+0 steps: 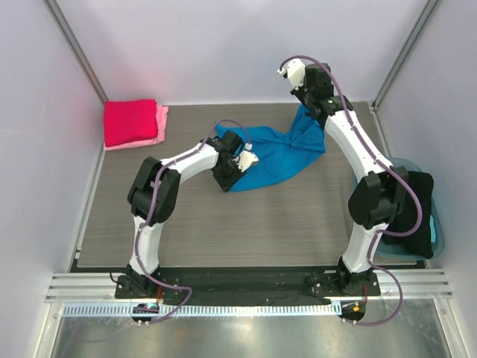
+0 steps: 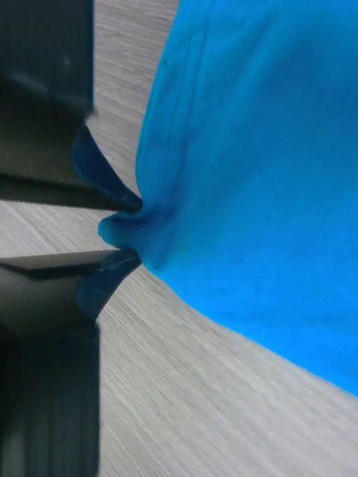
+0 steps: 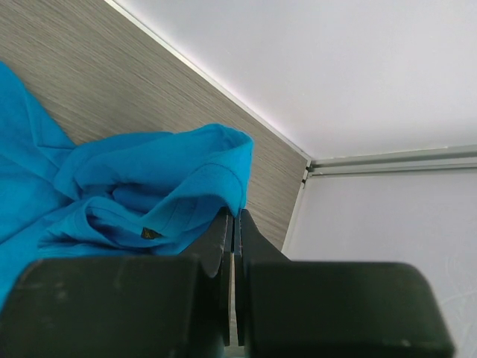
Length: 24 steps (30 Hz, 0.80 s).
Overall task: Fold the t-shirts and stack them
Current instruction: Flatten the tshirt out
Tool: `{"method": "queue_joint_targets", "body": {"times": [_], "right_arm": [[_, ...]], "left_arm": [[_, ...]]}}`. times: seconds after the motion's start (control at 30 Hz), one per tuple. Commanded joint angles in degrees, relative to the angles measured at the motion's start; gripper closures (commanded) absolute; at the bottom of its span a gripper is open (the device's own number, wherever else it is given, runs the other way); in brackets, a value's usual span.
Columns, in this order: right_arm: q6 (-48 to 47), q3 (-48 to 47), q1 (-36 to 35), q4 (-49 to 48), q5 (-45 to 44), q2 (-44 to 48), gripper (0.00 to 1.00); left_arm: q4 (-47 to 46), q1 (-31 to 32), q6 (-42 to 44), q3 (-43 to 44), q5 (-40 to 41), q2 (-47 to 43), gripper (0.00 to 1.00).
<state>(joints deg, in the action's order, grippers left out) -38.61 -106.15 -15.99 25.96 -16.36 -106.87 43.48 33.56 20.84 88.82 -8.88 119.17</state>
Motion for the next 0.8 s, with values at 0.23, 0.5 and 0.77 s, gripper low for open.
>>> {"method": "queue_joint_targets", "body": {"times": [0.23,0.5,0.77], "right_arm": [[13.63,2.96,3.59,-0.21,2.99,10.44,0.99],[21.47,19.48,3.95,10.86,21.60,36.79,0.99],[24.72,24.59,3.95,15.80,19.01,47.82,0.99]], "left_arm": [[0.46,-2.70,1.39,-6.10,3.17,-21.06,1.00],[15.22,-8.25,5.34,-10.58,2.29,-46.55,1.00],[3.94,-8.25,11.13,-17.08,8.35,-65.91,1.00]]}}
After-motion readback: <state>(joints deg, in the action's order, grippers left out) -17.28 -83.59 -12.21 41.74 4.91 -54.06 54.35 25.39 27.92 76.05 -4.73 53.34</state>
